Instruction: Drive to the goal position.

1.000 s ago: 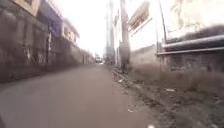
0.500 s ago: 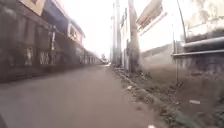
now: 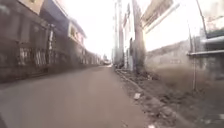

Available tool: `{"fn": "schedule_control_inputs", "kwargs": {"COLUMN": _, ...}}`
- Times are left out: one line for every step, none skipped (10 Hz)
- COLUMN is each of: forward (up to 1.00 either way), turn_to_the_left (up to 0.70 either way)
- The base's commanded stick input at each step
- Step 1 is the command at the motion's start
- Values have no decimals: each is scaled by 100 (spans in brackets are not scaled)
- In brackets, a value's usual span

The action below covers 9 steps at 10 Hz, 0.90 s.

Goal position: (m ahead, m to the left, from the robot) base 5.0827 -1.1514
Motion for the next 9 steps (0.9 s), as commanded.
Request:
{"fn": "schedule_control_inputs", "kwargs": {"forward": 100, "turn_to_the_left": 0}}
{"fn": "schedule_control_inputs", "kwargs": {"forward": 100, "turn_to_the_left": 0}}
{"fn": "schedule_control_inputs", "kwargs": {"forward": 100, "turn_to_the_left": 0}}
{"fn": "schedule_control_inputs", "kwargs": {"forward": 100, "turn_to_the_left": 0}}
{"fn": "schedule_control_inputs", "kwargs": {"forward": 100, "turn_to_the_left": 0}}
{"fn": "schedule_control_inputs", "kwargs": {"forward": 100, "turn_to_the_left": 0}}
{"fn": "schedule_control_inputs", "kwargs": {"forward": 100, "turn_to_the_left": 0}}
{"fn": "schedule_control_inputs", "kwargs": {"forward": 100, "turn_to_the_left": 0}}
{"fn": "schedule_control_inputs", "kwargs": {"forward": 100, "turn_to_the_left": 27}}
